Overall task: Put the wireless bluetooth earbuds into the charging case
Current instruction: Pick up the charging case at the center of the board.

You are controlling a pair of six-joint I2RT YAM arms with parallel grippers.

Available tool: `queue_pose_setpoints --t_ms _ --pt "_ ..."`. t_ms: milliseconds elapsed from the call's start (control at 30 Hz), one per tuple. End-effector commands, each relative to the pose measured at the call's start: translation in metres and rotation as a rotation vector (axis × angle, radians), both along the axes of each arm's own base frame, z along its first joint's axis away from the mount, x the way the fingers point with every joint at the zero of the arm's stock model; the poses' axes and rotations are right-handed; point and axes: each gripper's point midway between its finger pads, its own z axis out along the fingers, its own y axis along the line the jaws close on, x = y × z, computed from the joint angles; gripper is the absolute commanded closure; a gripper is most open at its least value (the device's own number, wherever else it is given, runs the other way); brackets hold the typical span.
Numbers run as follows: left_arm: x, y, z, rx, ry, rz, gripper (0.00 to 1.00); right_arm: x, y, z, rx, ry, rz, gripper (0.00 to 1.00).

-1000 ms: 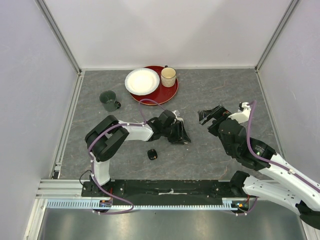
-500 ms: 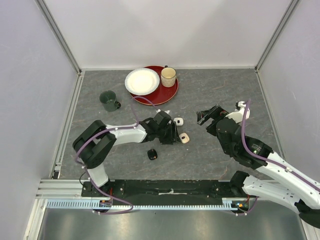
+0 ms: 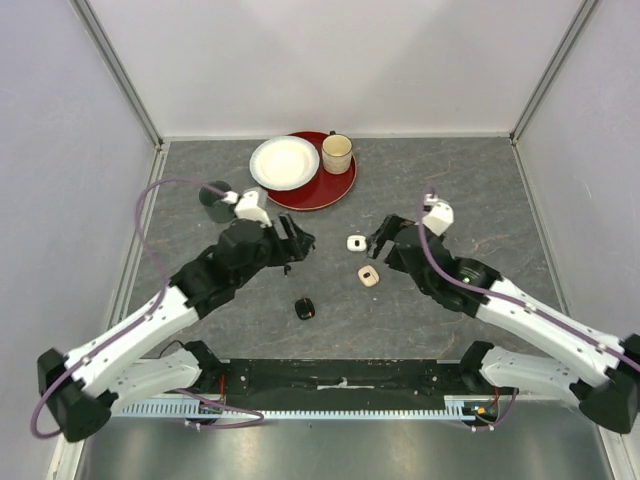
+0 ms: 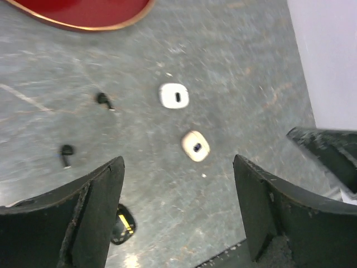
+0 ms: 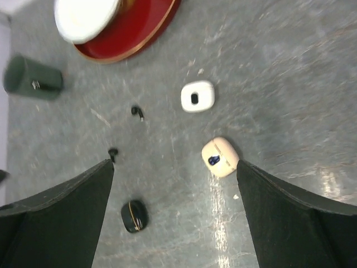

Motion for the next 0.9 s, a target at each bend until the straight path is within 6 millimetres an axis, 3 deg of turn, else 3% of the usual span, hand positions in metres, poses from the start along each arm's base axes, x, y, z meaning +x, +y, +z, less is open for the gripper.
queue_pose_setpoints --t_ms 0,67,100,233,300,333,400,433,667,700,867 --pt "-0.006 0.076 -0.011 0.145 -0.061 0.185 0.14 -0.006 0.051 -0.027 -0.031 0.077 0.255 0.03" --pt "-0.012 0.094 -0.012 0.16 -0.085 0.203 0.13 -0.009 0.074 -0.043 -0.026 0.123 0.347 0.05" --pt "-0.016 0.102 -0.002 0.139 -0.124 0.21 0.13 -0.01 0.081 -0.047 -0.022 0.136 0.376 0.05" --pt "-0.018 0.125 -0.007 0.203 -0.134 0.234 0.12 -0.026 0.127 -0.076 -0.034 0.186 0.499 0.07" --pt "-0.02 0.131 -0.014 0.241 -0.11 0.234 0.12 -0.031 0.145 -0.078 -0.045 0.194 0.528 0.07" --pt "-0.019 0.136 -0.017 0.256 -0.097 0.247 0.12 -0.04 0.157 -0.091 -0.073 0.222 0.557 0.08" --pt "-0.021 0.139 -0.023 0.271 -0.073 0.244 0.12 -0.046 0.173 -0.094 -0.084 0.227 0.579 0.08" --pt "-0.021 0.142 -0.025 0.274 -0.065 0.252 0.12 -0.054 0.181 -0.106 -0.108 0.247 0.6 0.08" --pt "-0.023 0.145 -0.028 0.263 -0.054 0.234 0.11 -0.072 0.213 -0.132 -0.187 0.276 0.682 0.11" --pt "-0.022 0.144 -0.026 0.255 -0.058 0.231 0.11 -0.075 0.214 -0.142 -0.214 0.294 0.69 0.11" --pt "-0.022 0.138 -0.029 0.236 -0.048 0.212 0.11 -0.07 0.215 -0.154 -0.299 0.287 0.694 0.16"
